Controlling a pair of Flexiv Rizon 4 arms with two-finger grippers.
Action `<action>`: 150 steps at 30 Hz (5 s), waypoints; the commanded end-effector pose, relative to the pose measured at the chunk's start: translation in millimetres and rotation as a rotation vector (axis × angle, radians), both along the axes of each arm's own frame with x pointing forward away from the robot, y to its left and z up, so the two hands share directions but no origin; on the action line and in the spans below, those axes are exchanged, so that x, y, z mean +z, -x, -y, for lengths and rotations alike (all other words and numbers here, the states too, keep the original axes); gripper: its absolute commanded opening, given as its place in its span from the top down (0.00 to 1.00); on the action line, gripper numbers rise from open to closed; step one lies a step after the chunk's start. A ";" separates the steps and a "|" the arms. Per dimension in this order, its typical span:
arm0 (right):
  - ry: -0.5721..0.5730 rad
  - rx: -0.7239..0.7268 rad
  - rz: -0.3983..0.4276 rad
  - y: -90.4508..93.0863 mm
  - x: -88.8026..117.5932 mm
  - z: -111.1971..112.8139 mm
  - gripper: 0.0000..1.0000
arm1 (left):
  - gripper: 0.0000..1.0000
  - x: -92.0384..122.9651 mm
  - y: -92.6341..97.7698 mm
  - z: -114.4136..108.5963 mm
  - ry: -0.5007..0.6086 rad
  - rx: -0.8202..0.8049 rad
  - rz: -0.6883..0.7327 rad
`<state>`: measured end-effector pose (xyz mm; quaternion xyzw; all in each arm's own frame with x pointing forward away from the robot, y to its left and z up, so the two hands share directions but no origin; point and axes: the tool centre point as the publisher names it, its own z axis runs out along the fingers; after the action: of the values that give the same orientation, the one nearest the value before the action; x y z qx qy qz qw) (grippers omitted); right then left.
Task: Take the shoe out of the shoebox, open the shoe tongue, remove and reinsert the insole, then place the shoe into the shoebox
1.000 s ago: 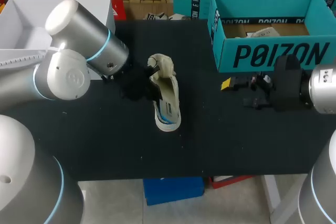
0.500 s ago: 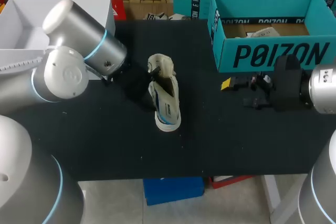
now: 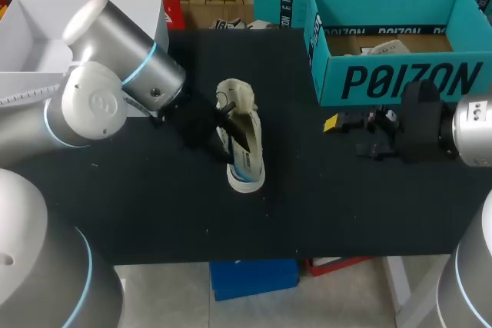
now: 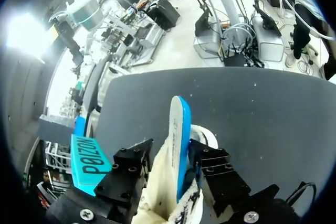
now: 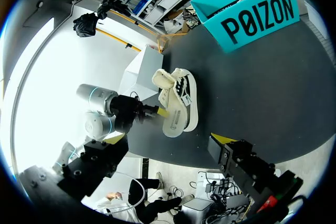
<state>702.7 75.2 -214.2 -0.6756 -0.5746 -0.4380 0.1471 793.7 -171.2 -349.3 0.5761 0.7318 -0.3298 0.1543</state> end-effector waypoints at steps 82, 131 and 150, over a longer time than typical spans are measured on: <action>0.000 0.000 -0.001 -0.3 0.1 -0.7 0.00 | 1.00 1.6 -20.8 -4.7 -0.233 -0.068 0.041; 0.000 0.000 -0.001 -0.3 0.1 -0.7 0.00 | 1.00 -66.6 -19.5 11.9 -0.451 -0.179 0.009; 0.000 0.000 -0.001 -0.3 0.1 -0.7 0.00 | 1.00 -21.7 -26.9 0.8 -0.402 -0.127 0.070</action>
<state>702.8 75.2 -214.2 -0.6755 -0.5746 -0.4380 0.1472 827.3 -186.0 -383.0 0.6533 0.7379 -0.1674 0.0277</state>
